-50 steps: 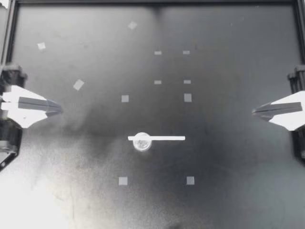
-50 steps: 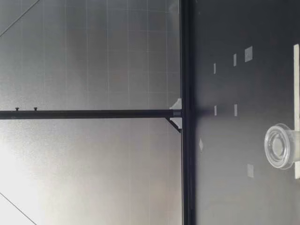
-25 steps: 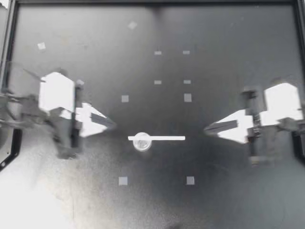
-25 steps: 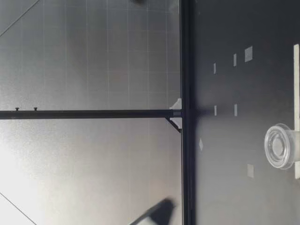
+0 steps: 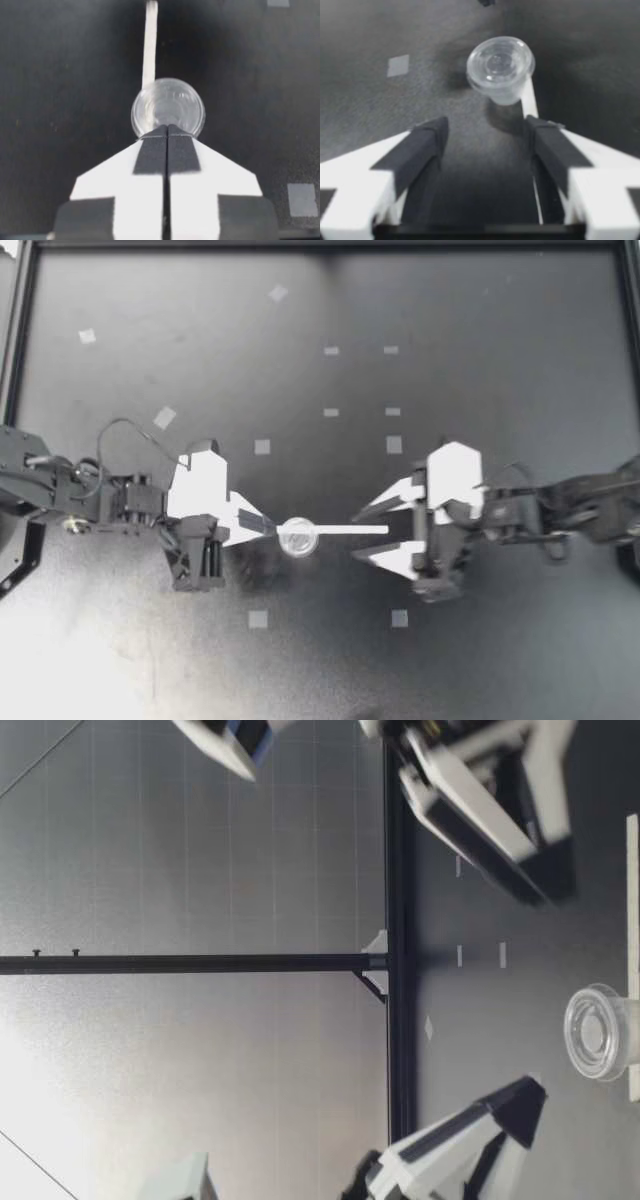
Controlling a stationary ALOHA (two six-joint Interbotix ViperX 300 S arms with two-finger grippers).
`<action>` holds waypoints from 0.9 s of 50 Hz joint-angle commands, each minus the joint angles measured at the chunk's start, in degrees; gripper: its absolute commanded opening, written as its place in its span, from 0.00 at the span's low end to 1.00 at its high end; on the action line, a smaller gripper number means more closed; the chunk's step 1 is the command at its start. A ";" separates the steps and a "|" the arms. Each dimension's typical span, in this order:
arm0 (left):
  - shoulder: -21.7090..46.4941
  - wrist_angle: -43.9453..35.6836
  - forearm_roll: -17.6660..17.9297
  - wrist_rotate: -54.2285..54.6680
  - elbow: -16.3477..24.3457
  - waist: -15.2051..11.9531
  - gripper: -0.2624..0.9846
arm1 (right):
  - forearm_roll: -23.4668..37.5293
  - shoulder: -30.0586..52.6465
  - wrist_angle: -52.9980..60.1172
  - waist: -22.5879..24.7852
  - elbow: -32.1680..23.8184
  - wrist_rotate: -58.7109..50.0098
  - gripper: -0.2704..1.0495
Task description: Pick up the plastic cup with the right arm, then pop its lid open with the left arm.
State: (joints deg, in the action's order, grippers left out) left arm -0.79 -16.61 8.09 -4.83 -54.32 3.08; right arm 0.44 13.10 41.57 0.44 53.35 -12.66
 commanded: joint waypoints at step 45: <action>3.78 -4.48 -0.97 -1.85 1.76 0.09 0.08 | -0.35 8.96 -5.89 -0.18 -11.43 -0.79 0.67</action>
State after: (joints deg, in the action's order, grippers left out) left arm 3.69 -20.57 7.21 -6.59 -53.53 3.08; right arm 0.26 22.68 35.68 0.44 43.24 -13.45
